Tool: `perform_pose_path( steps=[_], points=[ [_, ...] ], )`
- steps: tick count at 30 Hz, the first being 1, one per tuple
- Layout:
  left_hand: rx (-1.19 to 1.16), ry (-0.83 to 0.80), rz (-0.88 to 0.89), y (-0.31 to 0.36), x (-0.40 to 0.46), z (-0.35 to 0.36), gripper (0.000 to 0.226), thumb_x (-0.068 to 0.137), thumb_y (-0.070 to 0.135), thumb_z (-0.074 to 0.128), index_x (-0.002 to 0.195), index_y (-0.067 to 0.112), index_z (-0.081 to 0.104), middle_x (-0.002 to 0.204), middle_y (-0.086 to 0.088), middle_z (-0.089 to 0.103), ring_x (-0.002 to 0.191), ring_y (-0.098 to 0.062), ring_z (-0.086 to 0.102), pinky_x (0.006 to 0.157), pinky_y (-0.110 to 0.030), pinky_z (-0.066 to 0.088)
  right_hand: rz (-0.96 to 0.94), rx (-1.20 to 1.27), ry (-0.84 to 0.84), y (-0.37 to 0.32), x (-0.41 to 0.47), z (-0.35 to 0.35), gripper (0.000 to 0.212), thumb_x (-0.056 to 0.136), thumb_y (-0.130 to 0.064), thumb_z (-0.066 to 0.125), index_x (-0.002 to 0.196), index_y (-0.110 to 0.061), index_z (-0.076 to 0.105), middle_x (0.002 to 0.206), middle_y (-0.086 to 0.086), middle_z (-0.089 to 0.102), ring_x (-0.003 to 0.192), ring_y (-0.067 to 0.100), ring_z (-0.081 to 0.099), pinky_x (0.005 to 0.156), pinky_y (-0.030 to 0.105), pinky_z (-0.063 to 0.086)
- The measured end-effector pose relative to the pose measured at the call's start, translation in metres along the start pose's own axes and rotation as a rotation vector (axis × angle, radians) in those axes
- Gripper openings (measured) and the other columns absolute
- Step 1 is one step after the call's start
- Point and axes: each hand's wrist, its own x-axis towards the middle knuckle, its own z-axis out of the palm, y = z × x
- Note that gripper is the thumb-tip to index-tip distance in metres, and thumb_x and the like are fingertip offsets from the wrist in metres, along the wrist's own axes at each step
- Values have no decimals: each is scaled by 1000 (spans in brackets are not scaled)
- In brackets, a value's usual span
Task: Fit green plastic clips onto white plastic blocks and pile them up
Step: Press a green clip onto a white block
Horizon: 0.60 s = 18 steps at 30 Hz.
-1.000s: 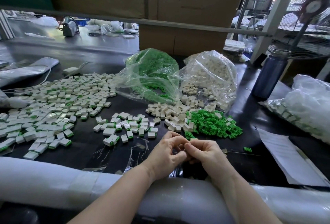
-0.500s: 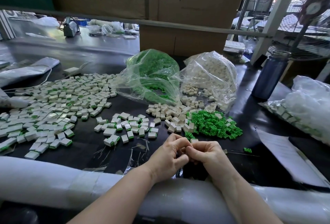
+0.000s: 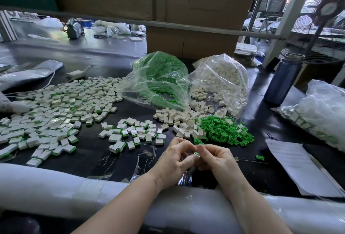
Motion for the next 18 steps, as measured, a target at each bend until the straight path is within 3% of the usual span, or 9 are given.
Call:
perform_pose_path(
  steps=[4,6,11,15,18],
  points=[
    [-21,46,-17,-1,1,-1,4,90,14,58,91,17,61,104,-3,43,82,-14,53,79,-25,53,-6,7,114,2,1,-3,7,84,-11,64,86,-8,70,72,8,72,63,14,68,52,19,51],
    [-33,59,-24,-1,1,0,4,90,15,58,92,17,61,103,-3,45,82,-16,54,81,-27,53,-17,-20,117,3,0,-4,9,84,-3,63,83,-8,71,73,10,72,64,15,67,52,20,51],
    [-108,118,-54,-1,0,-2,9,87,11,62,95,12,66,98,-15,63,89,-27,60,84,-33,52,-26,-88,61,2,-2,-4,13,78,3,68,82,-9,70,74,6,72,67,11,67,56,20,52],
    [-187,121,-53,-2,-1,-3,12,84,5,64,94,12,67,84,-12,63,77,-16,59,79,-25,53,-43,-173,50,2,-1,-2,11,75,2,73,79,-8,70,67,4,70,61,10,64,56,20,51],
    [-209,121,-51,-3,-1,-2,15,84,4,65,94,15,68,83,-9,65,78,-16,61,81,-27,54,-53,-137,75,3,-1,-3,13,79,1,69,74,-12,70,63,2,69,58,9,63,54,20,51]
  ],
)
